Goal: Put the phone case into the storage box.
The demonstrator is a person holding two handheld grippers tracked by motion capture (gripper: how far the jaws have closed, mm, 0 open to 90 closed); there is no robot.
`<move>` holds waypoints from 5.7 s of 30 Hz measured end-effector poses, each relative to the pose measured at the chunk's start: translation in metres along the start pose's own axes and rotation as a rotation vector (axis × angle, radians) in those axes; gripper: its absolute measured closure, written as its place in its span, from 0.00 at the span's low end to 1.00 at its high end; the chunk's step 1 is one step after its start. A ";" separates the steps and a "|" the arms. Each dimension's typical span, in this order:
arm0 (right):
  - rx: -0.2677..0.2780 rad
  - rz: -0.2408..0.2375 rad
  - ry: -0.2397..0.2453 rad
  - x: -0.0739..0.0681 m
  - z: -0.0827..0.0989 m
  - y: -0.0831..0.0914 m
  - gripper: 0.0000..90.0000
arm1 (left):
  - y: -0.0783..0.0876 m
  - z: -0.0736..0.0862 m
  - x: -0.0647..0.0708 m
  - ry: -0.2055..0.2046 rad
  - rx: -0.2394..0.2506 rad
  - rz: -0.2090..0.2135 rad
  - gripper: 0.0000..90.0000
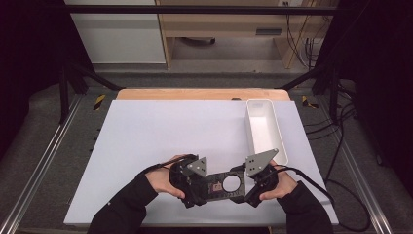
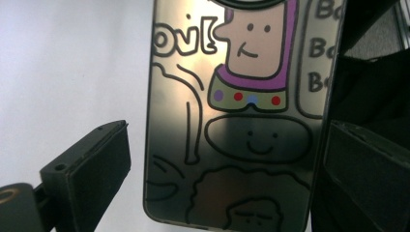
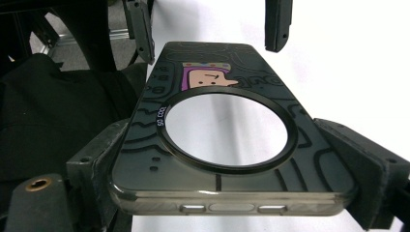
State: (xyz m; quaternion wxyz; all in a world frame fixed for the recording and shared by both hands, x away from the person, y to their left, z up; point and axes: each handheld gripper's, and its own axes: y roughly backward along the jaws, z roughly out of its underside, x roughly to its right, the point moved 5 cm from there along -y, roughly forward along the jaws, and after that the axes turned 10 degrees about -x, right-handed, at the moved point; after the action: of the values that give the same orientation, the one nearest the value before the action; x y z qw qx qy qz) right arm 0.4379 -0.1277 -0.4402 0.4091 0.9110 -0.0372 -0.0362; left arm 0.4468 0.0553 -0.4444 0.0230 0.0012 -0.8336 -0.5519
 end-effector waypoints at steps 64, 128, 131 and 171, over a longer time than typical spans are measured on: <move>-0.310 0.023 0.072 0.003 -0.042 -0.008 0.14 | -0.023 -0.010 -0.004 -0.070 -0.222 -0.035 0.13; 0.202 0.070 -0.146 0.003 -0.016 0.017 0.00 | -0.013 0.013 -0.005 0.028 0.240 -0.004 0.13; 0.206 0.067 -0.147 0.003 -0.018 0.017 0.00 | -0.013 0.013 -0.006 0.025 0.244 -0.001 0.13; 0.243 0.023 -0.096 0.002 -0.041 0.003 0.07 | -0.020 -0.008 -0.004 -0.034 0.286 0.022 0.13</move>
State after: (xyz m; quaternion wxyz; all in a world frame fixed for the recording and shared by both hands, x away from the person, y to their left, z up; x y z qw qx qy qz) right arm 0.4438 -0.0994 -0.4102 0.2941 0.9505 -0.0712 -0.0705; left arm 0.4505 0.0405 -0.4604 0.0147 -0.0142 -0.9039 -0.4273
